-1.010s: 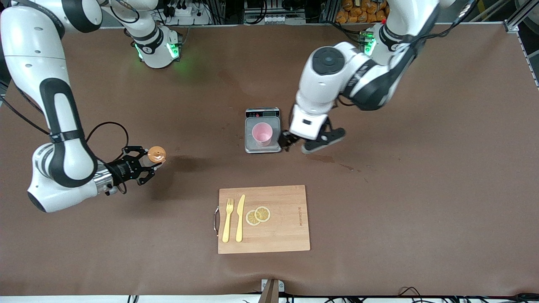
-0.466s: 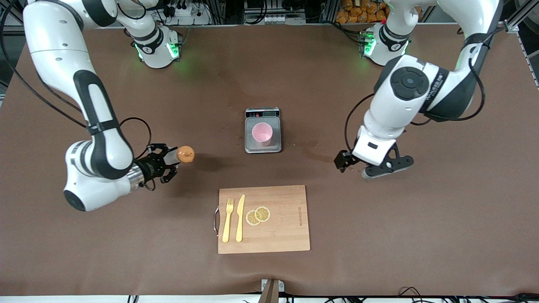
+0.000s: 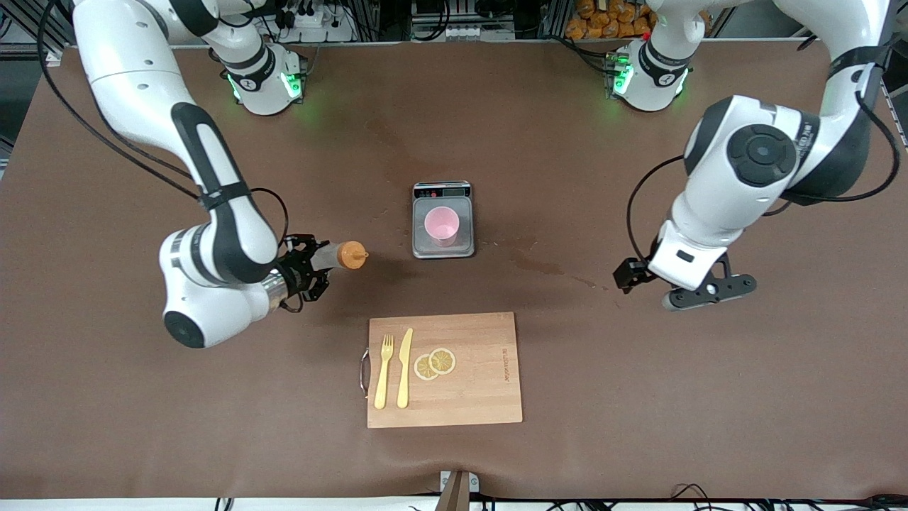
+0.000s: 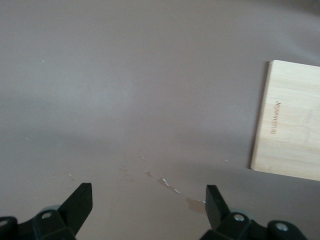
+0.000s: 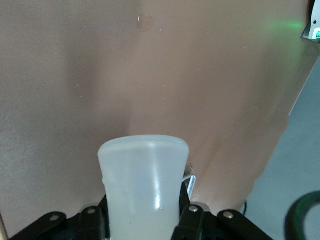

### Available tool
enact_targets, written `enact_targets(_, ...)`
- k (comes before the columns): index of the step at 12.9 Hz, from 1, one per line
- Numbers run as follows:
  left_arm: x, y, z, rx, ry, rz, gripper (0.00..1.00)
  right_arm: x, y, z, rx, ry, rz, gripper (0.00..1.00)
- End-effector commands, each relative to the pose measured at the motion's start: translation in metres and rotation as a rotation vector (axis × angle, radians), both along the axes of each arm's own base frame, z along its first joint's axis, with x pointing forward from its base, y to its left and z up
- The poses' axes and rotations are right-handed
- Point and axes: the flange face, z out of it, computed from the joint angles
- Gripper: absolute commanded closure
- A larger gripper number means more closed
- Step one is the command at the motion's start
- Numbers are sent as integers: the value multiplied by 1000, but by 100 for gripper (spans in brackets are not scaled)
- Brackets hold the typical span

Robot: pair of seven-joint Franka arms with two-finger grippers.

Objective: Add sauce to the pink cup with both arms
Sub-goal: 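Open and withdraw the left gripper while the right gripper carries the bottle to the cup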

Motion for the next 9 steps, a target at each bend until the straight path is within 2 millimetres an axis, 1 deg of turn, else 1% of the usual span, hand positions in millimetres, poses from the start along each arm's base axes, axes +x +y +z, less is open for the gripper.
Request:
enact_targets(1,-11,18,24,-12,43,3,0,-9,35,10,-101,-22,-2,52)
enact_targets(2,-9,32,36,-7,40,22,0,-11,43,10,-112,-25,-4,52)
enact_targets(4,-5,56,49,9,64,-23,0,-14,59,13,-146,-22,-34,52)
enact_targets(6,-1,83,63,19,87,-55,0,-21,74,13,-180,-27,-18,52)
enact_targets(8,-1,104,73,24,101,-24,0,-30,89,11,-238,-20,-36,53)
enact_targets(9,-6,107,87,35,83,-16,0,-33,97,11,-248,-20,-32,53)
